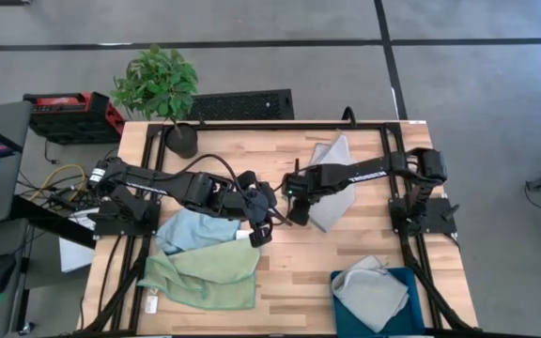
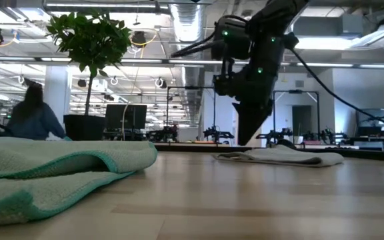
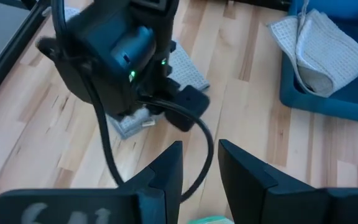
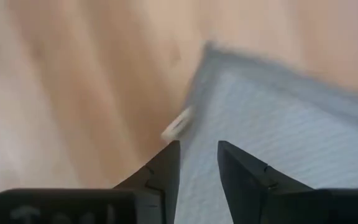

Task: Fold microfiber towels
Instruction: Fold the gray microfiber towel

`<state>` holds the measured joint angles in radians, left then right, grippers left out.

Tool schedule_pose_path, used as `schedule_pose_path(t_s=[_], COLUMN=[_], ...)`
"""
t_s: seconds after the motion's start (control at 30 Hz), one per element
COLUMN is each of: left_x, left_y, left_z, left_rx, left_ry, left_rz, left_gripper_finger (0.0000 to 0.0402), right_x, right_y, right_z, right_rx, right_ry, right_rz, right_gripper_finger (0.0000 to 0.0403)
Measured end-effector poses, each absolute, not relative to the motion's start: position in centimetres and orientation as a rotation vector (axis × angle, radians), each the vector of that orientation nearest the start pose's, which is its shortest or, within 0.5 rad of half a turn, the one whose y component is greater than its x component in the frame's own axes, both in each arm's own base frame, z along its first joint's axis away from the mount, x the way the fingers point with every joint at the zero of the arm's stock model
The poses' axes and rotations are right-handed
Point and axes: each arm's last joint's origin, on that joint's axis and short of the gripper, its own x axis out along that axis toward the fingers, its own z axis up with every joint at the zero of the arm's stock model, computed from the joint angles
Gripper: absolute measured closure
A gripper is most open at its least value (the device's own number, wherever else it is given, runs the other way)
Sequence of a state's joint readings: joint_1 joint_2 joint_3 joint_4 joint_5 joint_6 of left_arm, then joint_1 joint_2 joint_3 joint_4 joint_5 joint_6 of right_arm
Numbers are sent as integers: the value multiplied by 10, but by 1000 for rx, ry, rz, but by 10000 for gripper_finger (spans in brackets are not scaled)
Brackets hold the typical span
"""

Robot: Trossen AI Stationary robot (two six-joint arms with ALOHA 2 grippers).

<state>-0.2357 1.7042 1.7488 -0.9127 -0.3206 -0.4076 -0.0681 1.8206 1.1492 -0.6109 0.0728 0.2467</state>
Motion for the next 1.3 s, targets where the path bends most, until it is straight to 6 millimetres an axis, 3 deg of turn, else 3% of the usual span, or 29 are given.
schedule_pose_path(t_s=[0.23, 0.37, 0.8, 0.93, 1.3], left_x=[351, 351, 349, 349, 349], left_y=[-75, -75, -74, -74, -74], left_z=[363, 363, 362, 362, 362], left_rx=[-164, -167, -164, -164, -159], left_ry=[798, 799, 816, 816, 821], left_rz=[255, 256, 261, 261, 261], left_gripper_finger=[306, 306, 306, 306, 306], right_x=[348, 351, 353, 354, 357], right_y=[-43, -49, -49, -49, -38], right_z=[155, 151, 150, 138, 133], right_rx=[243, 310, 323, 321, 187], right_ry=[1201, 1192, 1176, 1216, 1218], right_rz=[-341, -281, -249, -253, -321], right_gripper_finger=[272, 272, 272, 272, 279])
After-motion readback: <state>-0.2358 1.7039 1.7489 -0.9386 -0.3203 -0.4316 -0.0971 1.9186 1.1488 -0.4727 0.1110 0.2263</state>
